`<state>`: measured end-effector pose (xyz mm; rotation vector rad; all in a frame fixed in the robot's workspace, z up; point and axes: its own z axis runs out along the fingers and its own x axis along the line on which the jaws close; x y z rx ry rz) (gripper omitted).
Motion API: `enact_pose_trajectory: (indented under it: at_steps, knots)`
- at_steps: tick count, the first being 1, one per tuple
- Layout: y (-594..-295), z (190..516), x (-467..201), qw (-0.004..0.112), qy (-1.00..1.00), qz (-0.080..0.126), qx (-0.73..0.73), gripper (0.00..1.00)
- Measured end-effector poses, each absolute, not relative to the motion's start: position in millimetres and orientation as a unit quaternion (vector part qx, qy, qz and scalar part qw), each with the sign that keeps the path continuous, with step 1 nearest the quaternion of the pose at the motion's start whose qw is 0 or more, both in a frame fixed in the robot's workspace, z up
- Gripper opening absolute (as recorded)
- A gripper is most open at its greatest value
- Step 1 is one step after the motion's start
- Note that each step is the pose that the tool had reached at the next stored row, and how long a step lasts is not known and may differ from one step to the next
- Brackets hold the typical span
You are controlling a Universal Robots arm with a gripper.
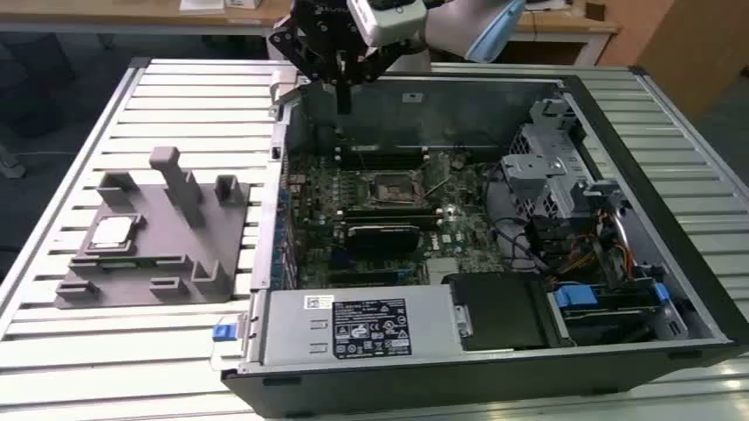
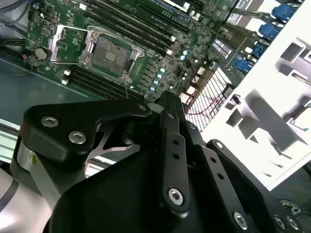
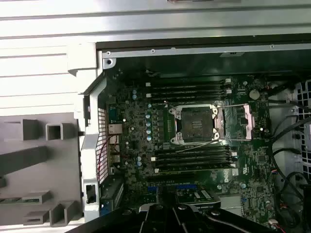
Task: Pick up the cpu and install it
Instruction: 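Reach for the cpu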
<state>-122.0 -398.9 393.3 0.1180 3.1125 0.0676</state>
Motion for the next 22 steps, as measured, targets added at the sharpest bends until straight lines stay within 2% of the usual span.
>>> enact_pose_trajectory:
  at_steps: [22]
  knots:
    - [-398.9,393.0,-140.7,0.013,0.999,0.022,0.038,0.11]
